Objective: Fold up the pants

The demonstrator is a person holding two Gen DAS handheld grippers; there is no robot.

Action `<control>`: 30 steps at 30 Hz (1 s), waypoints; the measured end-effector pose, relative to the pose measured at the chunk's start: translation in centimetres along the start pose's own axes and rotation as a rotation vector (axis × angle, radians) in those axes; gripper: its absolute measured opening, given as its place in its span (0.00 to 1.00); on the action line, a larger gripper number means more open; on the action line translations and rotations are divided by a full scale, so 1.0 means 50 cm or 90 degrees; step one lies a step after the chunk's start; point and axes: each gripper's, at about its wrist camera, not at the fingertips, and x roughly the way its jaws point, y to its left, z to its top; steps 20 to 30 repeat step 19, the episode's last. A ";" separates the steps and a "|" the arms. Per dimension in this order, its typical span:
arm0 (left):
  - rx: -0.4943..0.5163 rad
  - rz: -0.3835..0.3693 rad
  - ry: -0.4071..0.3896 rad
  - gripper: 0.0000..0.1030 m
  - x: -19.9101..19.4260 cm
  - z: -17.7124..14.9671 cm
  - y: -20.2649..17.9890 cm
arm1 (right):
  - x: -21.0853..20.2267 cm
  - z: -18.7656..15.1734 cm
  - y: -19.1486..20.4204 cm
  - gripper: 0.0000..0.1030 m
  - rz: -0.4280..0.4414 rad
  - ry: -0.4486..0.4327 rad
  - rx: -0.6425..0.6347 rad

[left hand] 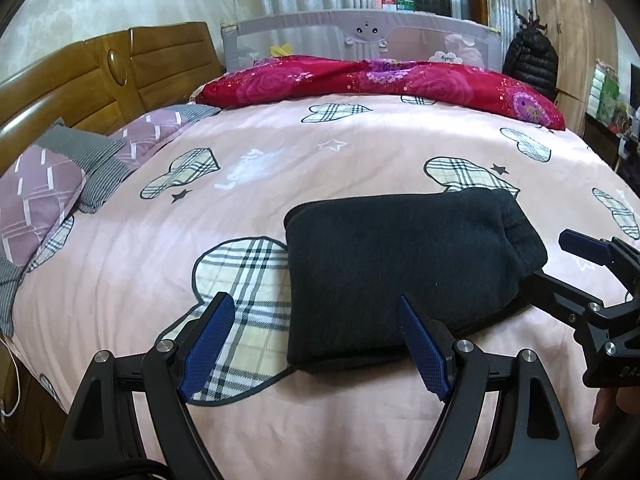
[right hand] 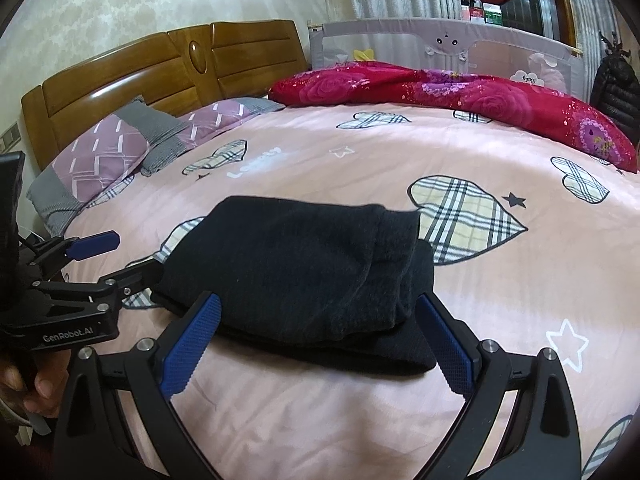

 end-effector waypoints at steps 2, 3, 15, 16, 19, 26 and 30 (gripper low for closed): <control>0.004 0.001 -0.001 0.81 0.002 0.002 -0.006 | 0.001 0.002 -0.002 0.95 0.002 -0.002 0.002; 0.006 0.001 0.001 0.81 0.003 0.003 -0.008 | 0.001 0.002 -0.003 0.95 0.002 -0.002 0.001; 0.011 0.011 0.008 0.81 0.008 0.008 -0.016 | -0.002 0.010 -0.001 0.95 0.006 -0.005 0.006; 0.010 0.012 0.008 0.81 0.009 0.009 -0.016 | -0.002 0.009 -0.001 0.95 0.006 -0.005 0.009; 0.009 0.015 0.010 0.81 0.010 0.011 -0.016 | -0.001 0.006 -0.004 0.95 0.007 -0.002 0.011; 0.009 0.015 0.010 0.81 0.010 0.011 -0.016 | -0.001 0.006 -0.004 0.95 0.007 -0.002 0.011; 0.009 0.015 0.010 0.81 0.010 0.011 -0.016 | -0.001 0.006 -0.004 0.95 0.007 -0.002 0.011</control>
